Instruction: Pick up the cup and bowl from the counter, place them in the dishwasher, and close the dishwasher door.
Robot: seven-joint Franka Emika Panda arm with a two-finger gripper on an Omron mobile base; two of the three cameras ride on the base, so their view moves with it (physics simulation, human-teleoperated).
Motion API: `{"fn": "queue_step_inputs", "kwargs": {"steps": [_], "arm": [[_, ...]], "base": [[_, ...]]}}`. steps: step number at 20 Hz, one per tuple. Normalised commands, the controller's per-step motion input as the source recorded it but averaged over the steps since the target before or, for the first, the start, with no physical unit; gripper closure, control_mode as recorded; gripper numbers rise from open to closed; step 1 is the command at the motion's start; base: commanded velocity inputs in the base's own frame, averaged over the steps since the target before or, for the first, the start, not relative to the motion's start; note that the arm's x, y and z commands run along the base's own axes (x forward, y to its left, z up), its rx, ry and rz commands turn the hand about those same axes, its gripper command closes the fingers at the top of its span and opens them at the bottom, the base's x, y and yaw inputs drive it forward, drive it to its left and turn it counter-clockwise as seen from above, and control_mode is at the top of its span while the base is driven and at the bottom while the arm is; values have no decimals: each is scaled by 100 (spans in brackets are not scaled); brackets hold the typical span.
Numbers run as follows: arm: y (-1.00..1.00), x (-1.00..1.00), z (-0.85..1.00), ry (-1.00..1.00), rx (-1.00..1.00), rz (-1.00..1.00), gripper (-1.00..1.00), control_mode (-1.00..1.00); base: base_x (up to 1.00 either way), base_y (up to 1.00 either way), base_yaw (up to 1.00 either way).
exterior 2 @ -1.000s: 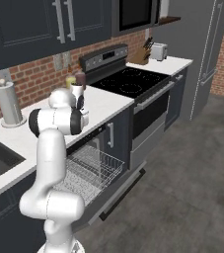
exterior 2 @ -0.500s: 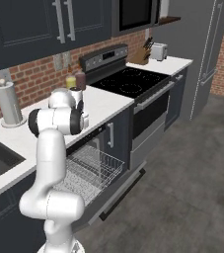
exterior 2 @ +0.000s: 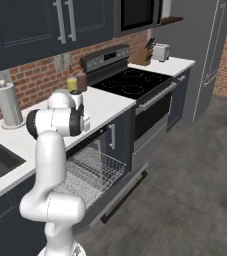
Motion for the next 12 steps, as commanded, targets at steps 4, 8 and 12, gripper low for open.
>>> {"fn": "queue_step_inputs", "kwargs": {"steps": [4,8,12], "arm": [[-21,-29,0,-1,0,0,100,-100],[-48,-36,0,0,4,-2,100,-100],[-79,-57,0,-4,8,-2,100,-100]], "base": [[0,0,0],[0,0,0],[0,0,0]]}}
